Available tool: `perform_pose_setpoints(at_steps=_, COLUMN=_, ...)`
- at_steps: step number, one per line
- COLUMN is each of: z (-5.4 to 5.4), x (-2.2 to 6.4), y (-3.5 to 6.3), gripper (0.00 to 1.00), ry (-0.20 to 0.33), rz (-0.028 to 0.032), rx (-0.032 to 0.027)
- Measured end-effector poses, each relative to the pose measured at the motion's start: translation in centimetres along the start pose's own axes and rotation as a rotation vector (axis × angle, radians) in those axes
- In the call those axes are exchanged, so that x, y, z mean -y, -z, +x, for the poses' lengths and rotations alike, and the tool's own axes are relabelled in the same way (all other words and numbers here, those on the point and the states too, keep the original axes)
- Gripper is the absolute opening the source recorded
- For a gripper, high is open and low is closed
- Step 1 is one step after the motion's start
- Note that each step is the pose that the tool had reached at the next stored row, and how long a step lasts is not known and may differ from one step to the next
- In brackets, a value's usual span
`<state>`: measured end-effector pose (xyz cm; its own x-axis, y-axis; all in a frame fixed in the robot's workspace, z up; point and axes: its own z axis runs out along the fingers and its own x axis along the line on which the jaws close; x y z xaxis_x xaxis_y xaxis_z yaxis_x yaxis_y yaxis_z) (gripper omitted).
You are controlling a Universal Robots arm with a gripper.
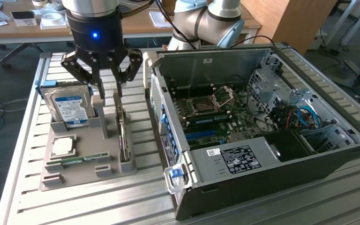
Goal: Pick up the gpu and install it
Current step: 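Pick up the gpu and move the gpu toward the slot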
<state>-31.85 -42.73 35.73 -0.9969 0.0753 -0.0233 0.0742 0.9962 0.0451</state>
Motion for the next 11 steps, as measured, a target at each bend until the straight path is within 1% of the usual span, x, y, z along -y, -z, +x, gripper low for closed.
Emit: perform_pose_setpoints(at_steps=11, z=0.00, x=0.00, y=-0.16, gripper=0.42, ry=0.000, rz=-0.0001, rx=0.0001)
